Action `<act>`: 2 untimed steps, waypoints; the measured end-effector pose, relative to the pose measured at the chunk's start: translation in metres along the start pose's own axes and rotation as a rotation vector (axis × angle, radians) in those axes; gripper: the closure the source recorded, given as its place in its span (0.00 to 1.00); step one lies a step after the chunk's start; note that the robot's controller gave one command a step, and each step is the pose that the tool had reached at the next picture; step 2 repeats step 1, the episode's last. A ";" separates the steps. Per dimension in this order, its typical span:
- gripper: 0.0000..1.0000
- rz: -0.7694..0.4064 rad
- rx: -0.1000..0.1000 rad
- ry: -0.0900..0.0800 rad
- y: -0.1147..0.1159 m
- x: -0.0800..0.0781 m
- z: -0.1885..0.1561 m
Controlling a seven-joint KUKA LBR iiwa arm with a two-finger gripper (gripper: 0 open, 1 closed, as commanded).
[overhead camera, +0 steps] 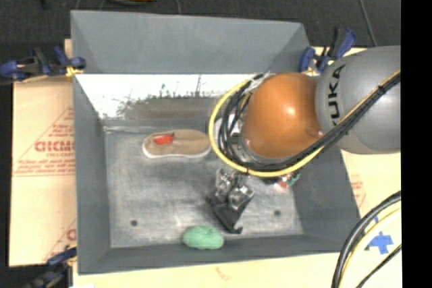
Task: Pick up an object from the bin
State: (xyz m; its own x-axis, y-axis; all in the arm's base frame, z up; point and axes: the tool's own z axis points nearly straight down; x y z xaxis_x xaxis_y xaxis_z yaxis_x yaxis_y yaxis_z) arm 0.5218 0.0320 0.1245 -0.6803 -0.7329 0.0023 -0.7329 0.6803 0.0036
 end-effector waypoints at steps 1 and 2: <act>1.00 0.026 0.002 -0.002 -0.004 0.002 -0.062; 1.00 0.026 0.002 -0.002 -0.004 0.002 -0.062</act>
Offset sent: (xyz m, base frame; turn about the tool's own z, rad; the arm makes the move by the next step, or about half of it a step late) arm 0.0206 -0.0479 -0.0545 -0.0037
